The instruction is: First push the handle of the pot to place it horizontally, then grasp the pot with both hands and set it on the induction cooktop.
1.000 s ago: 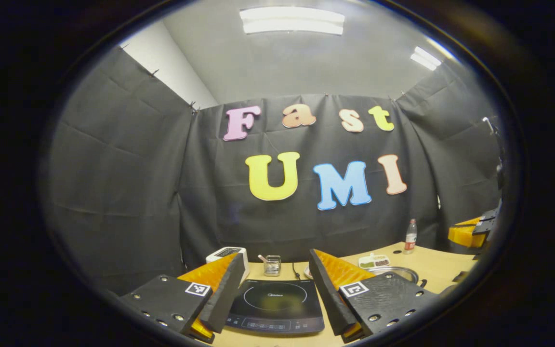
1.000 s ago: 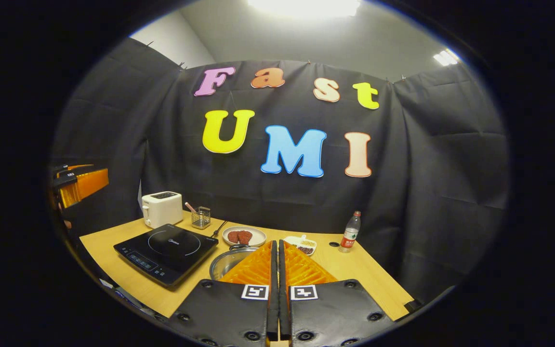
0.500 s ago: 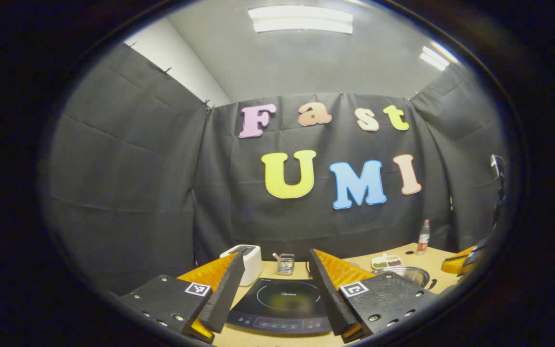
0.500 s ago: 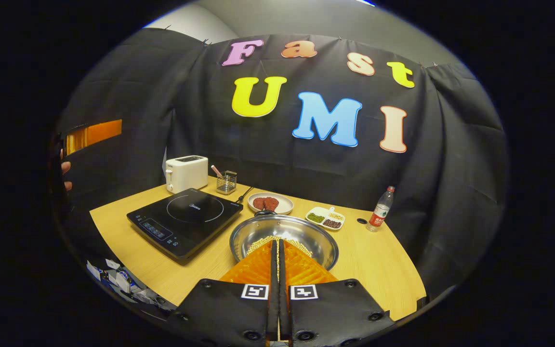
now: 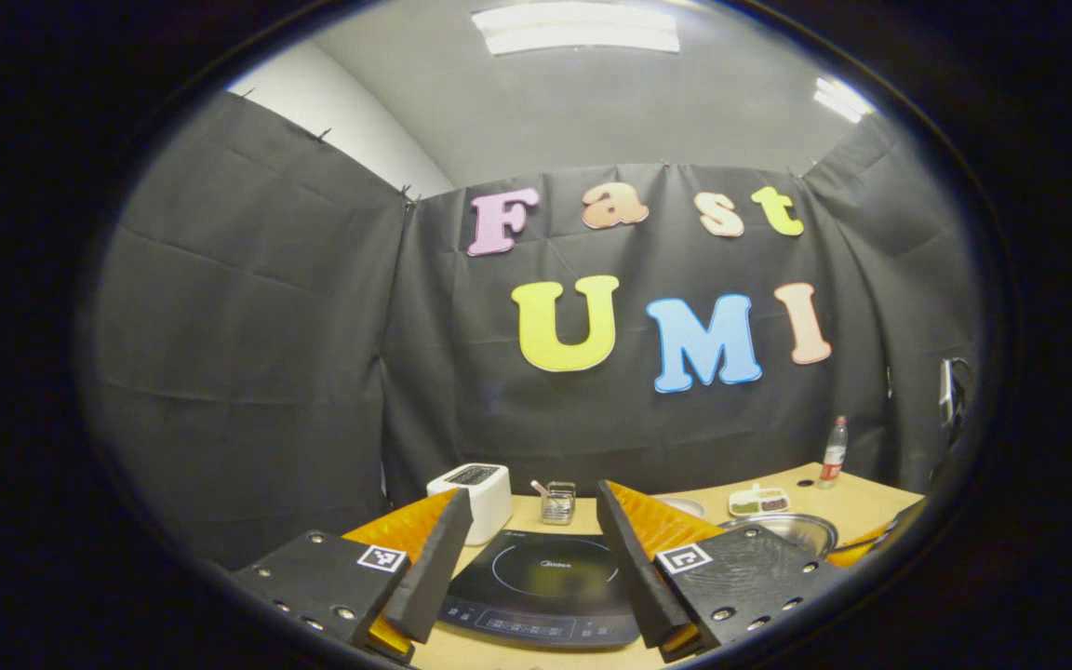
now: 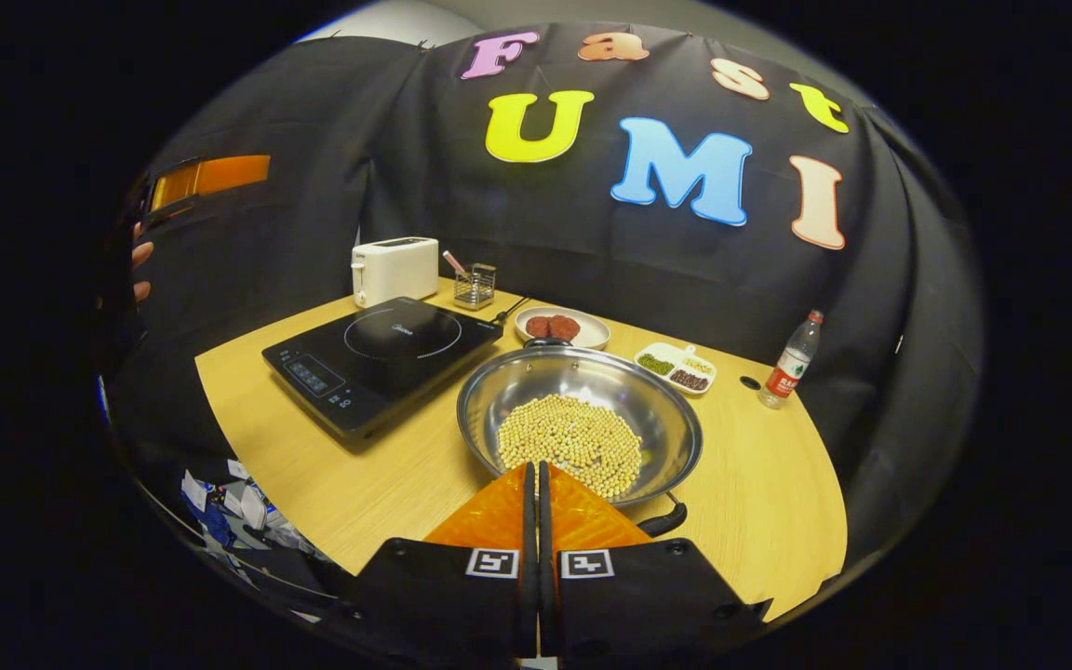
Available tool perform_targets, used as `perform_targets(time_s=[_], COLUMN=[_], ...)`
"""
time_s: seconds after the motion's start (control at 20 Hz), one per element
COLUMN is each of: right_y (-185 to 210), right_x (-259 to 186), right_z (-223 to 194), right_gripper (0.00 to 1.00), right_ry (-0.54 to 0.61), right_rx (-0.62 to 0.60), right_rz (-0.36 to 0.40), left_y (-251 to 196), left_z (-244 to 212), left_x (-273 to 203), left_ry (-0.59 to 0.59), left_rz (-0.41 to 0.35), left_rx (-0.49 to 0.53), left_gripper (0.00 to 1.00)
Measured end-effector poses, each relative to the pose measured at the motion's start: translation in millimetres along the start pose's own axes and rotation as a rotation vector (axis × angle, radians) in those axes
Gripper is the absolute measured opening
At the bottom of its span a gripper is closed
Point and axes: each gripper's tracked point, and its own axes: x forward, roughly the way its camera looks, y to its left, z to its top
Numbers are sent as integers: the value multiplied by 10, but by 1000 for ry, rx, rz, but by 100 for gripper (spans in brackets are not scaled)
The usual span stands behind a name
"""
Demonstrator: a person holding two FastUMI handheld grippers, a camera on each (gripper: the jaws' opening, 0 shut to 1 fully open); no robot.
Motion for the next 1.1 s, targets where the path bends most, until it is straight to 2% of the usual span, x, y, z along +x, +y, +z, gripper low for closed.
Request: perform_targets(time_s=[0.25, 0.4, 0.75, 1.0, 1.05, 1.1], right_y=[-56, -135, -371, -514, -554, -598], right_x=[184, 264, 371, 358, 359, 365], right_z=[-336, -495, -633, -652, -663, -666], right_gripper=[2, 2, 2, 2, 6, 2], right_ry=[103, 155, 208, 218, 221, 225], right_rx=[20, 39, 104, 98, 105, 112], right_rz=[65, 75, 56, 32, 24, 17], left_y=[-182, -297, -605, -791, -822, -856], left_z=[-43, -63, -17, -25, -17, -1], left_x=[85, 145, 292, 415, 436, 464], left_ry=[20, 31, 23, 20, 17, 16], left_rz=[23, 28, 3, -24, -29, -33], left_rx=[15, 19, 43, 40, 40, 41], left_gripper=[79, 82, 82, 79, 79, 79])
